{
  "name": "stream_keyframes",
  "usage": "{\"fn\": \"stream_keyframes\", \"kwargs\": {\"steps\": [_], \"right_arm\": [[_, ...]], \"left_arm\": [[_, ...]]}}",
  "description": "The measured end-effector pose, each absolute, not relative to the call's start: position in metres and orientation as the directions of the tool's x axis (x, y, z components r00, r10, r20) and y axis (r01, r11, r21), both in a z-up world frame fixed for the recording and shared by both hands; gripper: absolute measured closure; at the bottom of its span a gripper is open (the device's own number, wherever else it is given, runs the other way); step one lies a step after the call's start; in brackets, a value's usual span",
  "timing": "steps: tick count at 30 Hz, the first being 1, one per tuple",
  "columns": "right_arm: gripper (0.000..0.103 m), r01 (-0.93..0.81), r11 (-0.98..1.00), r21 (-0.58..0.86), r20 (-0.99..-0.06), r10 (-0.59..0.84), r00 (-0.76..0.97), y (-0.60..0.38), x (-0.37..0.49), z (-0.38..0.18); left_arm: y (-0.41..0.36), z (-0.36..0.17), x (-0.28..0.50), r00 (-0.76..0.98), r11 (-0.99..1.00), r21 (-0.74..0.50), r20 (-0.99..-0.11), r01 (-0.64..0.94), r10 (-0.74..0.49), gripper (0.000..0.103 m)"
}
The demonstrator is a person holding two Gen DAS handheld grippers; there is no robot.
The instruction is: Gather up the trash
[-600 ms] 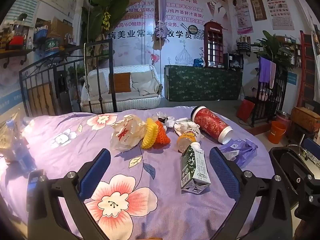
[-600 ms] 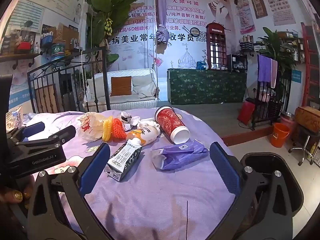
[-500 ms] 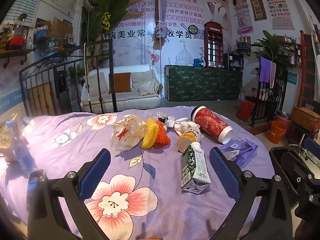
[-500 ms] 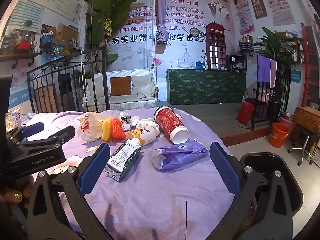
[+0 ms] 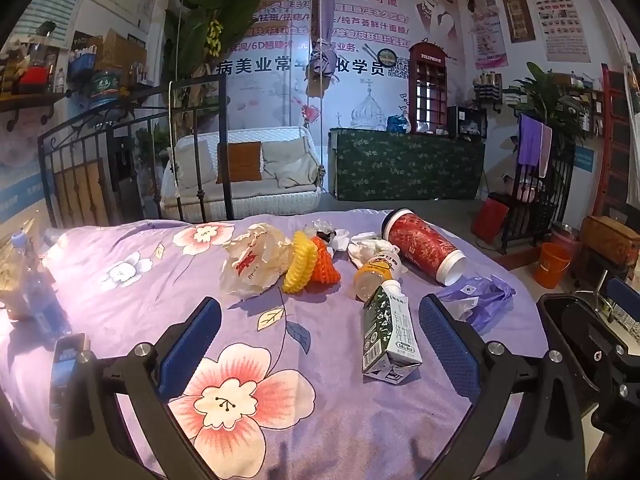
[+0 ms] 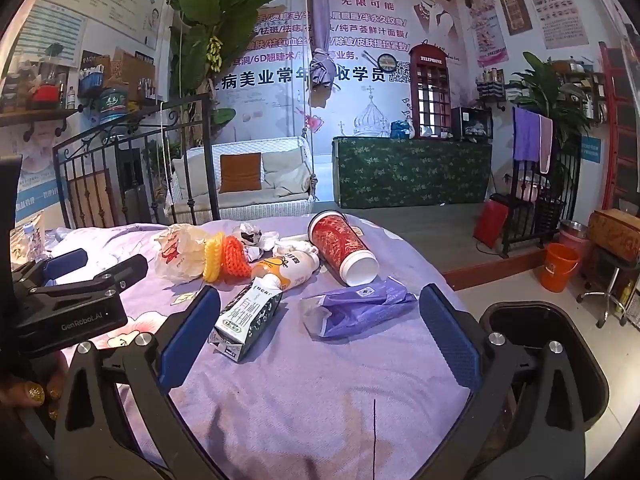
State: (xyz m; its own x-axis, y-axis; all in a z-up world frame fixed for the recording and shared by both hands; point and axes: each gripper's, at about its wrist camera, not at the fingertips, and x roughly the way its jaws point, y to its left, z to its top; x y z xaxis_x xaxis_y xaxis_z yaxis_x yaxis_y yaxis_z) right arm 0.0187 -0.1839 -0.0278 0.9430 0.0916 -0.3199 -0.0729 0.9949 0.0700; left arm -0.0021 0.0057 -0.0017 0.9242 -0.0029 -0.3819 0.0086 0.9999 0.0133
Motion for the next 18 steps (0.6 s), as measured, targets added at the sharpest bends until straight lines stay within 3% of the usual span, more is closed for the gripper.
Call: {"fn": "stream_keyframes", "kwargs": {"steps": [18], "right_arm": [[0.005, -0.074, 0.994, 0.080, -0.342, 0.097, 0.935, -0.1821, 0.0275, -0.0375]], "left_arm": [[0.0061, -0.0117, 0.0002, 0.917, 1.000, 0.002, -0.400, 0.014, -0.012, 0.006]]}}
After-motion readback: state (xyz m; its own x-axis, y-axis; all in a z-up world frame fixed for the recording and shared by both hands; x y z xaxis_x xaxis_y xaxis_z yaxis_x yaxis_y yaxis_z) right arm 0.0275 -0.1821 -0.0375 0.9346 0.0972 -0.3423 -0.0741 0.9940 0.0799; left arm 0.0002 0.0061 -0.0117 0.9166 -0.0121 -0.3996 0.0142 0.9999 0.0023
